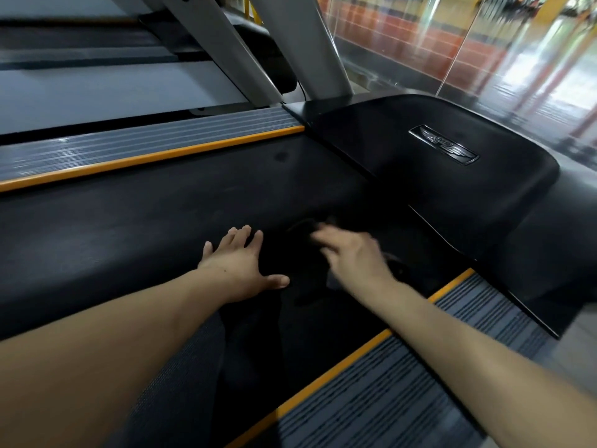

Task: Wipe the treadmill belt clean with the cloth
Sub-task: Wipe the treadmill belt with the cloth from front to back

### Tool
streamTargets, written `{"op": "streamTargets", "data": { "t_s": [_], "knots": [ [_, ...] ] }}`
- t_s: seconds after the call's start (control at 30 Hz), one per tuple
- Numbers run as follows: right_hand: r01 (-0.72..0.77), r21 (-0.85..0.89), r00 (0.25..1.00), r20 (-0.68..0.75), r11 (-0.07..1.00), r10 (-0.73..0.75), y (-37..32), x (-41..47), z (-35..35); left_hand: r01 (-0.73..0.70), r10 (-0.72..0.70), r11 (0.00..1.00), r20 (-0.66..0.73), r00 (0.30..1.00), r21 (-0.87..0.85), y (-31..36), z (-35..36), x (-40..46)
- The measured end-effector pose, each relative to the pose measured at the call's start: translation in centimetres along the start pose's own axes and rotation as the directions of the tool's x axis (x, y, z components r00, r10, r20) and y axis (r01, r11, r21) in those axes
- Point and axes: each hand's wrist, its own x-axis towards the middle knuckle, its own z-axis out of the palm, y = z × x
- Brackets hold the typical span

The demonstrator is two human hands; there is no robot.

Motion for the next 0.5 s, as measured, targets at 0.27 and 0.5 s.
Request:
{"op": "streamTargets", "data": {
  "t_s": [0.27, 0.5],
  "knots": [
    [-0.187, -0.115, 0.980, -0.093, 0.976, 0.177, 8.7, 3.7, -4.5, -0.050, 0.054, 0.995, -0.048, 0.997, 0.080, 0.3, -0.3, -2.8],
    [-0.025, -0.068, 0.999, 0.028, 0.997, 0.027, 1.1, 0.4, -2.4, -0.063, 0.070, 0.991, -0.056, 0.996, 0.121, 1.8, 0.9, -4.8]
  ]
}}
